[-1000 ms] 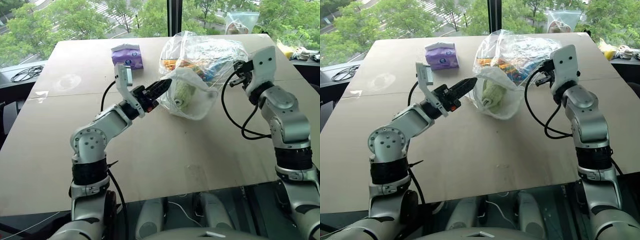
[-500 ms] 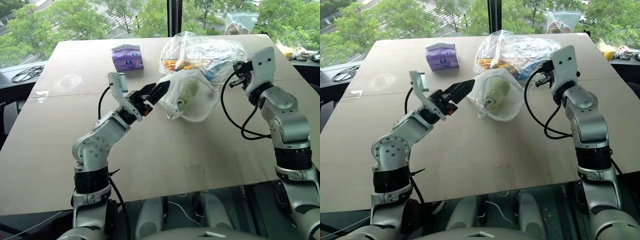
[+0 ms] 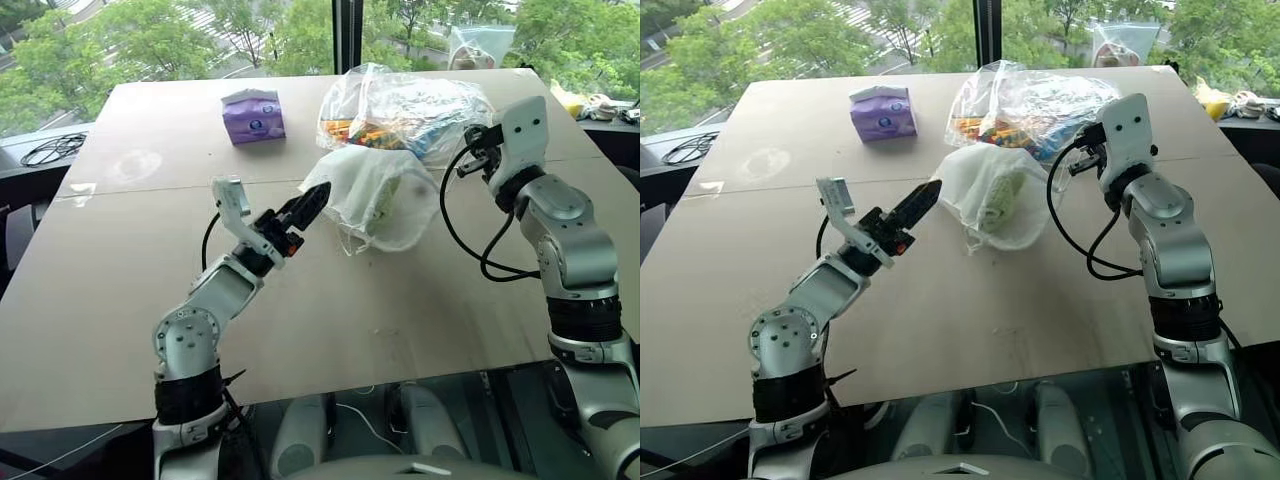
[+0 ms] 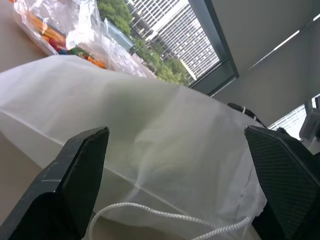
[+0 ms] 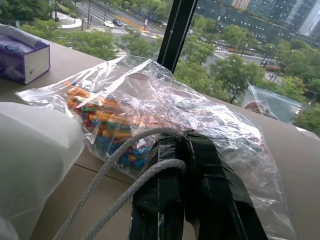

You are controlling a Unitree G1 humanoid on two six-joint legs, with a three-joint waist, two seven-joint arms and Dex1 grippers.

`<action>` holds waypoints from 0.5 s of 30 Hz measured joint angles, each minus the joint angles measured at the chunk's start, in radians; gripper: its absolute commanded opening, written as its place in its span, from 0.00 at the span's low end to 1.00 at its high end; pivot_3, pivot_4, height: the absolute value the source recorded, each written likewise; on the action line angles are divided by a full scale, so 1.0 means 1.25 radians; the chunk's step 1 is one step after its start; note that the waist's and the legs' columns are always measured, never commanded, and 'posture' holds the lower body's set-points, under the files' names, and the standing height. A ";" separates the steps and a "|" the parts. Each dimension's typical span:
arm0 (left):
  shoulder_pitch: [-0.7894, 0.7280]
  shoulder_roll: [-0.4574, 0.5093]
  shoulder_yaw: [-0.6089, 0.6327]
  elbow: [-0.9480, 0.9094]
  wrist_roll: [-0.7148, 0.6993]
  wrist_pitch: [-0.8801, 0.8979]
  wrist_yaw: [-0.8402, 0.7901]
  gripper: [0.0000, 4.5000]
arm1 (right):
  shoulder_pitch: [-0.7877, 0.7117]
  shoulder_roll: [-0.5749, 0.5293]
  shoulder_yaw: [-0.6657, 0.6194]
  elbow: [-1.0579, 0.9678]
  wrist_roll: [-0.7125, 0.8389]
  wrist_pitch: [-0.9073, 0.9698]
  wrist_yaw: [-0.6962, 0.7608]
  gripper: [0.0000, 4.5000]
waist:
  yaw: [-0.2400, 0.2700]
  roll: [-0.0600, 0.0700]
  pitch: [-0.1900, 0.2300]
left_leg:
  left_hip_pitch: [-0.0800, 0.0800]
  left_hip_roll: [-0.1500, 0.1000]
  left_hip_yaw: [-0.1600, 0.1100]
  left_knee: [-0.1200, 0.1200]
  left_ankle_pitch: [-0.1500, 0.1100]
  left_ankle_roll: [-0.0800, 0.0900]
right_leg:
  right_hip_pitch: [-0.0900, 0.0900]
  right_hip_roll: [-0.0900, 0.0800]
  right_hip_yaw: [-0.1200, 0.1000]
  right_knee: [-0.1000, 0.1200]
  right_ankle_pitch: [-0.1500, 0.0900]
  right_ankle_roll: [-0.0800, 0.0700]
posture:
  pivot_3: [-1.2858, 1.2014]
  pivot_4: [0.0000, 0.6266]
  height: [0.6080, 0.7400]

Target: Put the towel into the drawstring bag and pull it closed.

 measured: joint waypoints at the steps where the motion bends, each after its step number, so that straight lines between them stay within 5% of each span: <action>1: 0.010 0.013 -0.002 0.000 0.009 0.000 -0.013 0.99 | 0.000 0.000 0.000 0.000 -0.001 0.000 0.000 0.00 | 0.000 0.000 0.000 | 0.000 0.000 0.000 0.000 0.000 0.000 | 0.000 0.000 0.000 0.000 0.000 0.000 | 0.52 0.24 1.00; 8: 0.074 0.150 -0.121 0.022 0.222 -0.076 -0.197 0.99 | 0.000 0.006 0.000 0.000 -0.002 0.000 0.000 0.00 | 0.002 0.001 0.000 | 0.000 0.000 0.001 0.000 0.000 0.000 | 0.000 -0.002 0.000 0.000 0.000 0.000 | 0.52 0.24 1.00; 15: 0.056 0.132 -0.221 0.053 0.352 -0.133 -0.263 0.99 | 0.000 0.014 0.000 0.000 -0.004 0.000 0.001 0.00 | 0.003 0.001 0.000 | -0.001 0.000 0.000 0.000 0.000 0.000 | -0.001 -0.003 -0.001 -0.001 0.000 0.000 | 0.52 0.24 1.00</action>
